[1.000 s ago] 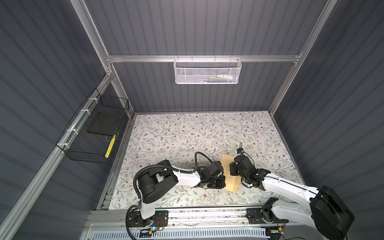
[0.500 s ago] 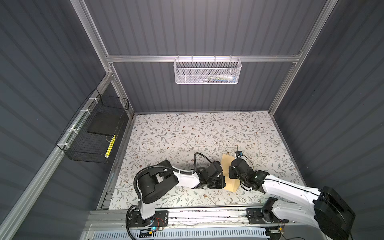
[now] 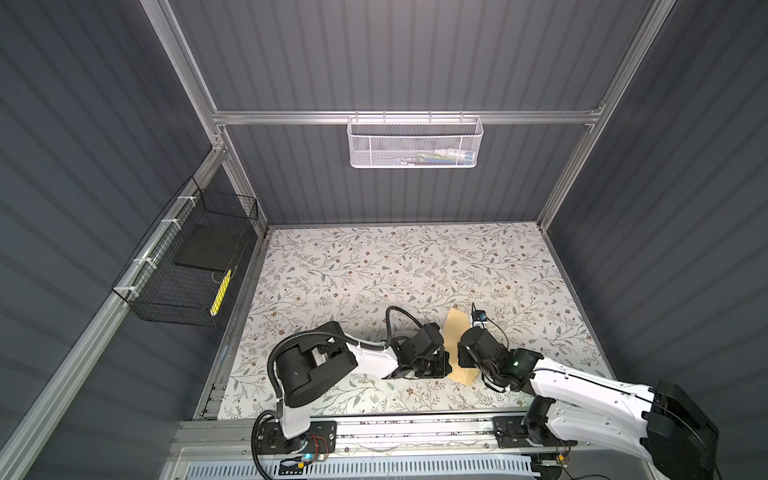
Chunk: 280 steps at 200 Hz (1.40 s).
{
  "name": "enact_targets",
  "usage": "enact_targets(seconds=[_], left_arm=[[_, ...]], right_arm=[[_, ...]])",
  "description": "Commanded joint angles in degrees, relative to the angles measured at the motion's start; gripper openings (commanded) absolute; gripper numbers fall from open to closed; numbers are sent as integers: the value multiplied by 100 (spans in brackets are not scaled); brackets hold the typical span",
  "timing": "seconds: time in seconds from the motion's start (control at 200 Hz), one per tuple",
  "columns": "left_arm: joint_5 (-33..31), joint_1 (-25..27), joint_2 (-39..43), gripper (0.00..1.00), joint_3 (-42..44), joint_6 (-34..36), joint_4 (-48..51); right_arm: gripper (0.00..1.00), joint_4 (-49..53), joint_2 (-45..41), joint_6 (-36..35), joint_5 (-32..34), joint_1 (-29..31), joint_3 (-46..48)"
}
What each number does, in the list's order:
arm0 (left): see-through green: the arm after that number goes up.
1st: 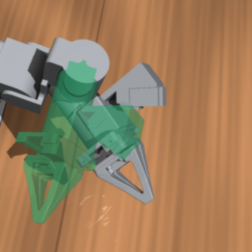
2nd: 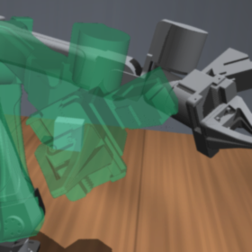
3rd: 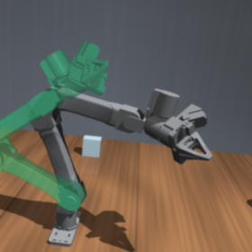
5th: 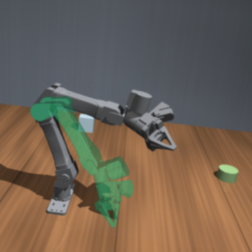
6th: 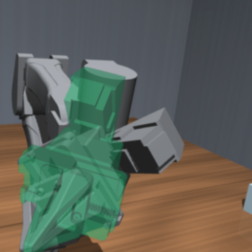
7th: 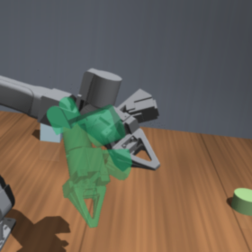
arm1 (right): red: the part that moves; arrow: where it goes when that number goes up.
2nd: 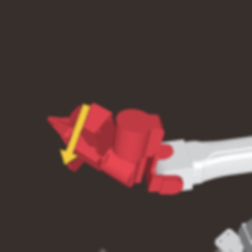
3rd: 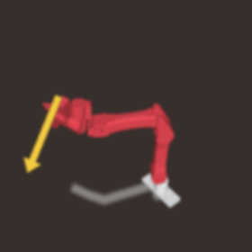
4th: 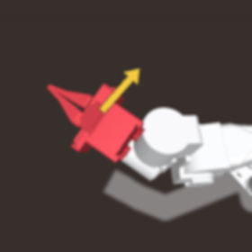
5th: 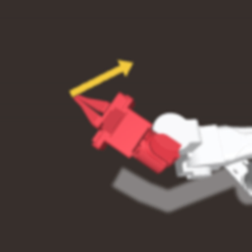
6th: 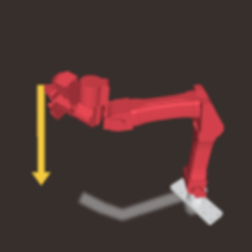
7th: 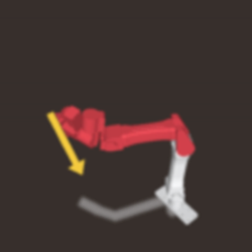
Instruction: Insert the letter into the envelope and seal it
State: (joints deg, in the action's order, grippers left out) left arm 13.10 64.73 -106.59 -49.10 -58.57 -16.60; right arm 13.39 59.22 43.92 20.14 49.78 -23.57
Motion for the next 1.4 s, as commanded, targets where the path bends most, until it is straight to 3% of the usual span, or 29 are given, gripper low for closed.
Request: enact_targets(seconds=[0.0,0.66,0.946,1.206,1.396], left_arm=[[-436,-48,-265,6,241,-55,675],[-484,-70,-237,6,295,-94,570],[-475,-92,-224,6,313,-68,543],[-417,-118,-253,6,344,-23,492],[-383,-116,-259,6,305,41,482]], right_arm=[[0,516,23,320,-152,190,158],[0,1068,-315,1610,478,1237,319],[0,1076,-447,1797,685,1315,278],[0,1664,-1106,1381,1122,846,-128],[0,1355,-1422,615,687,-52,-313]])
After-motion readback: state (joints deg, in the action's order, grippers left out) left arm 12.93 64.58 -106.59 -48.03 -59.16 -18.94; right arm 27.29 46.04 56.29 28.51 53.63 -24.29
